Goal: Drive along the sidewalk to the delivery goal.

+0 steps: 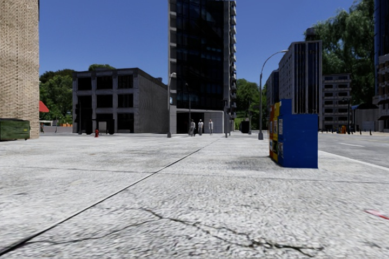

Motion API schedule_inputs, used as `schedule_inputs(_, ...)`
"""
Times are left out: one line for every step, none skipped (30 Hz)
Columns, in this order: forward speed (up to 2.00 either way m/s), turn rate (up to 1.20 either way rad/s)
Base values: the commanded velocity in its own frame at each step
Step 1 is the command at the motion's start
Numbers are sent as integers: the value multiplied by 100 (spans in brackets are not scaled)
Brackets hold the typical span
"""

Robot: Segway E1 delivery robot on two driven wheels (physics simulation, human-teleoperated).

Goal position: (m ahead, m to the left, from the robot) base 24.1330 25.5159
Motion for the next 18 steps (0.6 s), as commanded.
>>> schedule_inputs(200, 115)
schedule_inputs(200, 102)
schedule_inputs(200, 85)
schedule_inputs(200, 85)
schedule_inputs(200, 65)
schedule_inputs(200, 45)
schedule_inputs(200, 39)
schedule_inputs(200, 39)
schedule_inputs(200, 36)
schedule_inputs(200, 30)
schedule_inputs(200, 25)
schedule_inputs(200, 19)
schedule_inputs(200, 19)
schedule_inputs(200, 14)
schedule_inputs(200, 12)
schedule_inputs(200, 11)
schedule_inputs(200, 10)
schedule_inputs(200, 10)
